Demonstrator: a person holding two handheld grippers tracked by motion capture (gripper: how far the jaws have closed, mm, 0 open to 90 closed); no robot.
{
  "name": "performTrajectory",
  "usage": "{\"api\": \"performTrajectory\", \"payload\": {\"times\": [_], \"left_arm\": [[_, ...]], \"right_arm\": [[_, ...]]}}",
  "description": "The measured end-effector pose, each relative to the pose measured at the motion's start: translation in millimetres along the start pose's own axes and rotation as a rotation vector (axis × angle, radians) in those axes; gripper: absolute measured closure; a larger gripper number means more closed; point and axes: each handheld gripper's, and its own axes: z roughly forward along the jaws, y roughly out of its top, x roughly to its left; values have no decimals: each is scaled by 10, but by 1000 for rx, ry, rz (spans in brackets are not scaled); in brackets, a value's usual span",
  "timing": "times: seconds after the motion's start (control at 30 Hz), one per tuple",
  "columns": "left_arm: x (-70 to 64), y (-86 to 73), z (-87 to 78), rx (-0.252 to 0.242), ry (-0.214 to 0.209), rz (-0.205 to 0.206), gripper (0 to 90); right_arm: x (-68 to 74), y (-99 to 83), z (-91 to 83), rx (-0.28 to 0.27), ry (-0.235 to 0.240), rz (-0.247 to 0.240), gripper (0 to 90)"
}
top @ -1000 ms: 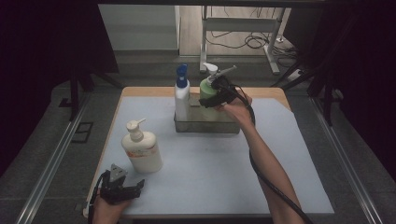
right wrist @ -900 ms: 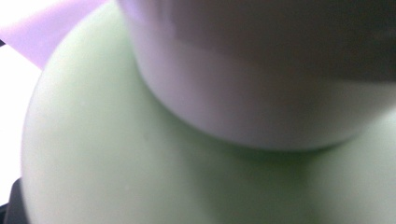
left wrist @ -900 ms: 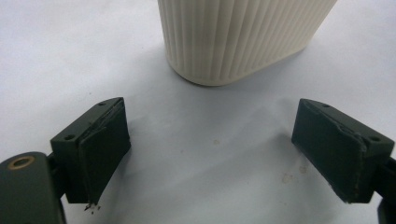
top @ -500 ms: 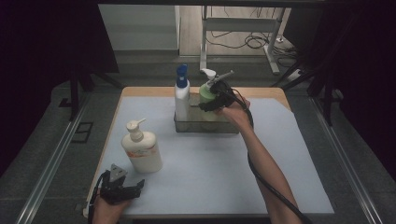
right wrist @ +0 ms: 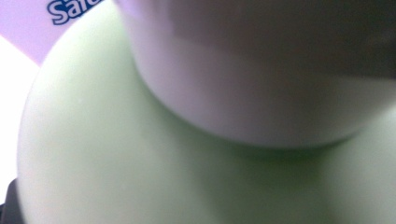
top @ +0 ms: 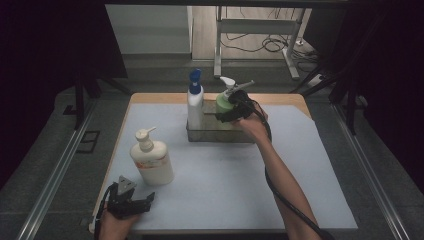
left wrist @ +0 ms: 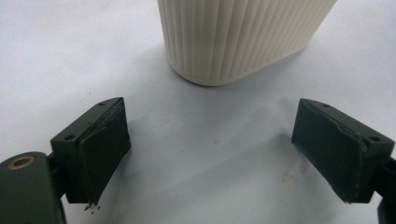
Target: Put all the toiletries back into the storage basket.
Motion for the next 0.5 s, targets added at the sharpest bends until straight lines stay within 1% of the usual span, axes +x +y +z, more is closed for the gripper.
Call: {"api": "performTrajectory", "payload": {"times": [0.1, 0.17, 0.2, 0.27, 0.3, 0.33, 0.37, 0.4, 0.43, 0.47, 0.5], "left_arm": [[0, 0, 0, 1, 0, 0, 108], [0, 0, 0, 0, 0, 0, 108], [-1, 0, 0, 0, 0, -1, 108], [1, 0, 0, 0, 0, 0, 108], [1, 0, 0, 0, 0, 0, 108], [1, 0, 0, 0, 0, 0, 108], [1, 0, 0, 0, 0, 0, 108], [1, 0, 0, 0, 0, 0, 108], [0, 0, 0, 0, 0, 0, 108], [0, 0, 0, 0, 0, 0, 108], [0, 0, 0, 0, 0, 0, 108]], "right_arm": [[-12, -23, -8, -17, 4, -2, 111], [-8, -26, -9, -18, 1, -1, 111], [4, -40, -5, -39, -8, 0, 104], [8, -50, -2, -46, -9, 11, 93], [8, -56, -5, -50, -20, 11, 87], [8, -63, -6, -51, -19, 8, 83], [11, -66, -5, -45, -21, 10, 61], [11, -66, -5, -45, -21, 10, 61], [11, -69, -9, -40, -27, 12, 27], [4, -76, -31, -43, -15, 6, 0], [-2, -82, -68, -50, -19, 2, 0]]}}
